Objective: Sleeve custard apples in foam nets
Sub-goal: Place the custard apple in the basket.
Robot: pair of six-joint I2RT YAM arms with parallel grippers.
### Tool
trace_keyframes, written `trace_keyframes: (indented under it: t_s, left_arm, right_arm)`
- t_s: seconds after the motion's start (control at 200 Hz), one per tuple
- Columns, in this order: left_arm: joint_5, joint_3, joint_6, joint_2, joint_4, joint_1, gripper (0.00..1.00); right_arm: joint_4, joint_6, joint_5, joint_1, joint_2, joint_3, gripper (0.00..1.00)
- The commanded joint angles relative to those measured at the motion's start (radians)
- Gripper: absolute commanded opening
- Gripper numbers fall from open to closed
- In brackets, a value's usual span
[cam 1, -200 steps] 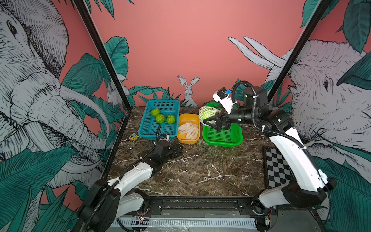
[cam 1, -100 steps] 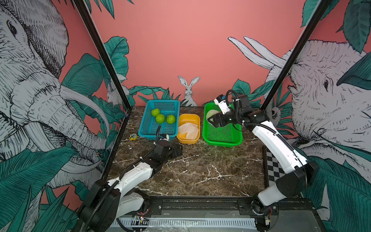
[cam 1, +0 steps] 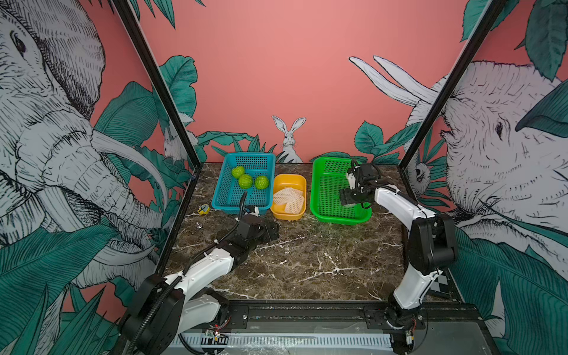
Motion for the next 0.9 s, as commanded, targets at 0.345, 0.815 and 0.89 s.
trace_keyframes:
  t_s: [0.345,0.815,0.89]
  left_arm:
    - [-0.028,0.063,0.005,-0.046,-0.063,0.007,0.99]
    - [-0.092,0.303,0.174,-0.019,-0.175,0.159,0.99]
    - [-0.112,0.36,0.213,0.03,-0.179,0.192,0.99]
  right_arm:
    - [-0.058,-0.008,0.099,0.002,0.035,-0.072,0.84]
    - [-0.049,-0.01,0.027,-0.006,0.07,-0.106,0.89]
    - [-0.054,-0.009,0.021,-0.005,0.064,-0.105,0.94]
